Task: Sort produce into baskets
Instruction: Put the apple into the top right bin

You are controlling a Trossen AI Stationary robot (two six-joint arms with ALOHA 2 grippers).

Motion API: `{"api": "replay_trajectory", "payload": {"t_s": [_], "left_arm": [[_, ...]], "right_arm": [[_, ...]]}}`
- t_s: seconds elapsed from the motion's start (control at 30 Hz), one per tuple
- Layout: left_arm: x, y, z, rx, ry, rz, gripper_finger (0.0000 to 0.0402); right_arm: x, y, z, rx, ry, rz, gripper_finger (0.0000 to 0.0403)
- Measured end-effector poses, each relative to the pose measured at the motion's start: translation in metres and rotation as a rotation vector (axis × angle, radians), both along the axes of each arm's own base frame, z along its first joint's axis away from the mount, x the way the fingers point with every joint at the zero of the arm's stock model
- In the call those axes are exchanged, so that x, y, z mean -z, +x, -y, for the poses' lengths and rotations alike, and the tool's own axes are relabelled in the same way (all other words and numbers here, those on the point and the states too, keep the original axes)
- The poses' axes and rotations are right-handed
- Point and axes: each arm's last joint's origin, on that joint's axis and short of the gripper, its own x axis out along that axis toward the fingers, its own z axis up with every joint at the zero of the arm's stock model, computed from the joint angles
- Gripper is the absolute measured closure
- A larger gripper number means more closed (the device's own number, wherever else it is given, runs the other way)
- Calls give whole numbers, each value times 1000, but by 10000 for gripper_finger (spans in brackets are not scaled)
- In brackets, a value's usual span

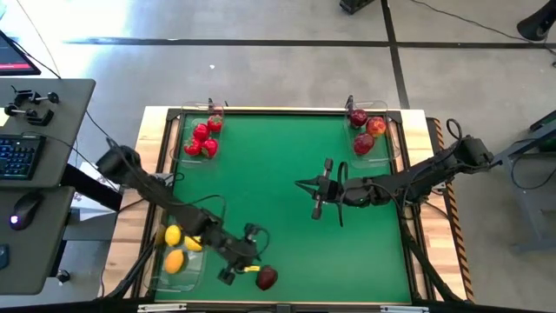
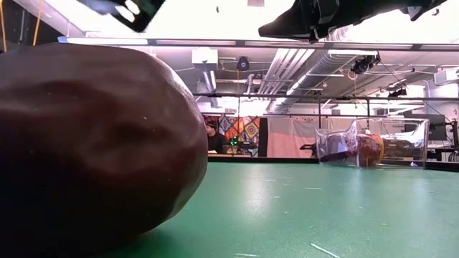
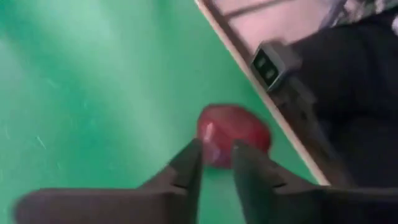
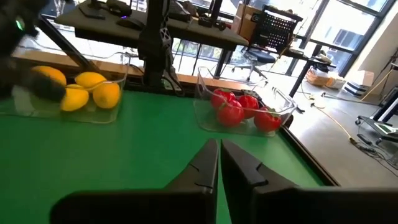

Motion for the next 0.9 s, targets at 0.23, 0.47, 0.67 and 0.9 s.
{"api": "replay_trajectory", "payload": {"t_s": [0.23, 0.47, 0.67, 0.9], "left_arm": [[20, 20, 1, 109, -61, 5, 391], [37, 26, 7, 178, -113, -24, 400], [47, 37, 1, 165, -158, -30, 401], [57, 47, -9, 149, -210, -65, 401]], "right_arm": [[0, 1, 4, 13, 0, 0, 402], [0, 1, 4, 12, 0, -3, 402], [0, 1, 4, 11, 0, -3, 402], [1, 1, 4, 10, -1, -6, 402]]}}
